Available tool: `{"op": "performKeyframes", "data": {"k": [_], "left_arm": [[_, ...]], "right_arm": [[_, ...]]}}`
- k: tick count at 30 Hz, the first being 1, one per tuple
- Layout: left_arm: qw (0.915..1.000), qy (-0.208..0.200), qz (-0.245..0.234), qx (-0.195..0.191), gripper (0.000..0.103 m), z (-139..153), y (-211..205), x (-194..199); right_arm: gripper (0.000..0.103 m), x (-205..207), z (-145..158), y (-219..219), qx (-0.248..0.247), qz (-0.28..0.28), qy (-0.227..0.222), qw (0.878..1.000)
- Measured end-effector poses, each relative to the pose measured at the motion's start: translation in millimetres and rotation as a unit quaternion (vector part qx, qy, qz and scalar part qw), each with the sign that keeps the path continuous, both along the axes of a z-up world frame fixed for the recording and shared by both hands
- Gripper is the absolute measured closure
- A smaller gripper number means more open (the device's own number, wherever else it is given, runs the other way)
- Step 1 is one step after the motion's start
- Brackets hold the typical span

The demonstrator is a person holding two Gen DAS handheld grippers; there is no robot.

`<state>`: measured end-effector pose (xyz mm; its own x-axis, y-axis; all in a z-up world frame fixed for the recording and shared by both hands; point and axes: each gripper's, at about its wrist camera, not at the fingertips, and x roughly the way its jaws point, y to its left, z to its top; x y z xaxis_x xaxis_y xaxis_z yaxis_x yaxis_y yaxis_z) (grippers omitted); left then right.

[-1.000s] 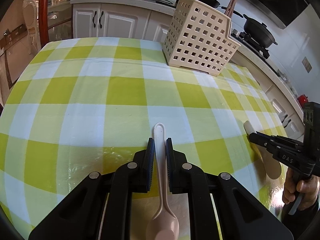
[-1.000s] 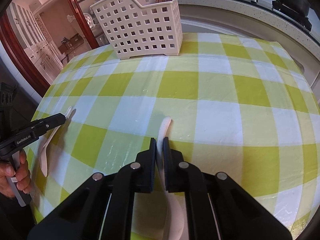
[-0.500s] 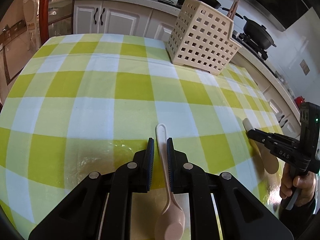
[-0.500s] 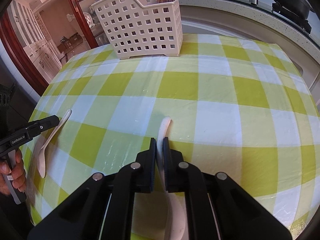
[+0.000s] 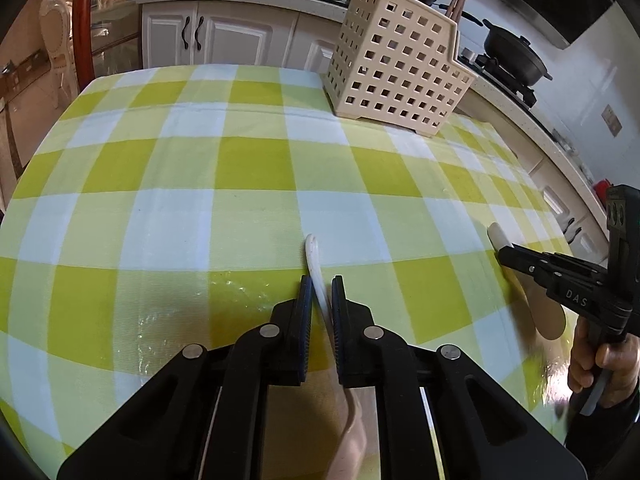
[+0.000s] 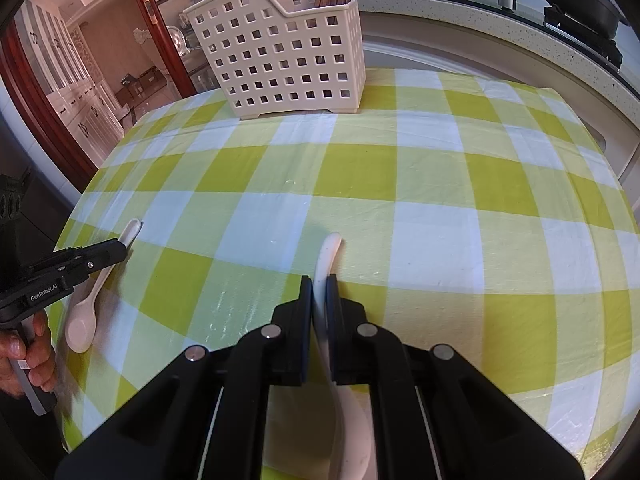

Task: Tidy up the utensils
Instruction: 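Lift the left tool's spoon over the caddy while the right tool carries its spoon there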

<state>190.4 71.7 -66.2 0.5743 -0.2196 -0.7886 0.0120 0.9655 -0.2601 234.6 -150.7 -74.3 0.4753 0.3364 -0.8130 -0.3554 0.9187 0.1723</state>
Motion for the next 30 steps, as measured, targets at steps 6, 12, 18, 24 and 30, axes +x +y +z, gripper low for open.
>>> {"op": "performKeyframes", "data": {"k": [6, 12, 18, 24, 30], "left_arm": [[0.9995, -0.020, -0.002, 0.023, 0.101, 18, -8, -6], [0.9988, -0.041, -0.003, 0.028, 0.101, 36, -11, -11], [0.9974, -0.064, -0.010, 0.032, 0.101, 55, -18, -17], [0.9961, -0.082, -0.012, 0.032, 0.101, 70, -22, -24], [0.9944, -0.100, -0.013, 0.032, 0.101, 82, -25, -31]], "right_arm": [[0.096, -2, 5, 1, 0.002, 0.003, -0.005, 1.000], [0.096, -11, 21, 1, -0.001, 0.005, -0.029, 1.000], [0.096, -18, 38, 0, -0.004, 0.005, -0.050, 0.999], [0.096, -24, 52, -4, 0.005, 0.006, -0.063, 0.998], [0.096, -32, 66, -7, 0.009, 0.006, -0.074, 0.997]]}}
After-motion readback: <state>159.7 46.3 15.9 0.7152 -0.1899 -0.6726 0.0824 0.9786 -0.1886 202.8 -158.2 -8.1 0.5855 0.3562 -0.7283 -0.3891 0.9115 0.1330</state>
